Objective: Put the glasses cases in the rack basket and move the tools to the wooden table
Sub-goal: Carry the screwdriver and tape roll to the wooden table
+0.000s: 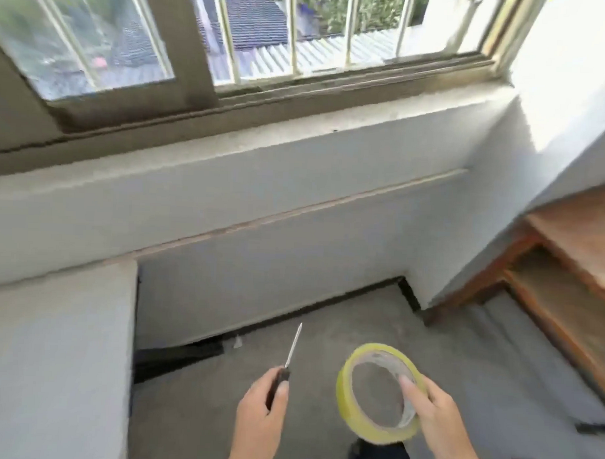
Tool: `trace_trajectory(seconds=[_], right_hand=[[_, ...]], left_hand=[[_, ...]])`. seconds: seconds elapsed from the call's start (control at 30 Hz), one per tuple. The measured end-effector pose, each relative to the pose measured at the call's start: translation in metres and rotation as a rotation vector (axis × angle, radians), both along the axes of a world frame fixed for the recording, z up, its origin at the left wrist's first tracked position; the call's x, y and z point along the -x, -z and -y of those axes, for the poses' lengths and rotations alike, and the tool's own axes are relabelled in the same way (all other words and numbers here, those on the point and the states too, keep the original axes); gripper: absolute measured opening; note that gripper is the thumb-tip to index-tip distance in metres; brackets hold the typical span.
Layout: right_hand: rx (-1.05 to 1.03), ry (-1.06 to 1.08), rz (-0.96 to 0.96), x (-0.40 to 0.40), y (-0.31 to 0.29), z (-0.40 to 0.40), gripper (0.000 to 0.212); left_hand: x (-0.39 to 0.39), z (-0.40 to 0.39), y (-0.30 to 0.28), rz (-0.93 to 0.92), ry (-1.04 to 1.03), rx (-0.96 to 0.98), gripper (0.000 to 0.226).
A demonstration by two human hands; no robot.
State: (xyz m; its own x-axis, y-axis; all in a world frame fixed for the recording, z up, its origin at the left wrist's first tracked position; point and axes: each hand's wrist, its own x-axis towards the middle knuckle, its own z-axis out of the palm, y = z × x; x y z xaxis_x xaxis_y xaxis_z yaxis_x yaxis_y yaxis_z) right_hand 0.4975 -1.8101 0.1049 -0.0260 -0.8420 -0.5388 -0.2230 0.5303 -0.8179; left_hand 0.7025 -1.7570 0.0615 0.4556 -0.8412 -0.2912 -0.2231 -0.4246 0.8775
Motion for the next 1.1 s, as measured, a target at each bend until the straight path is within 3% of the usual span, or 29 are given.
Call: trace_trajectory(seconds=[0.23,0.4,0.5,0.67,0.83,0.97,1.1], right_hand=[[-0.035,0.41,-0.08,0.176,0.012,0.031,0.009],[0.017,0.592,-0.04,0.27,-0.002,0.054,0.022],[-0.014,0.713,0.005,0.31,-0.007,0.06,0.028],[-0.038,0.924,0.0,0.359,-0.005,0.076,0.018],[-0.005,1.082,-0.004,0.404,0.003,0.132,0.012],[0.059,1.181,-0.016,0.443,0.0,0.186,0.013],[0.029,1.289,-0.06,0.489,0.005,0.218,0.017]], left_hand=[[0.181,0.109,0.011,-0.029,0.325,-0.037,0.061],[0.294,0.178,-0.02,-0.017,0.646,0.044,0.043],[0.336,0.207,-0.017,0.007,0.696,0.033,0.046],[0.388,0.257,-0.002,0.066,0.778,-0.009,0.058],[0.452,0.328,-0.011,0.028,0.971,-0.069,0.016],[0.511,0.389,-0.022,0.089,1.119,0.0,0.032],[0.574,0.435,-0.024,0.145,1.237,0.117,0.014]])
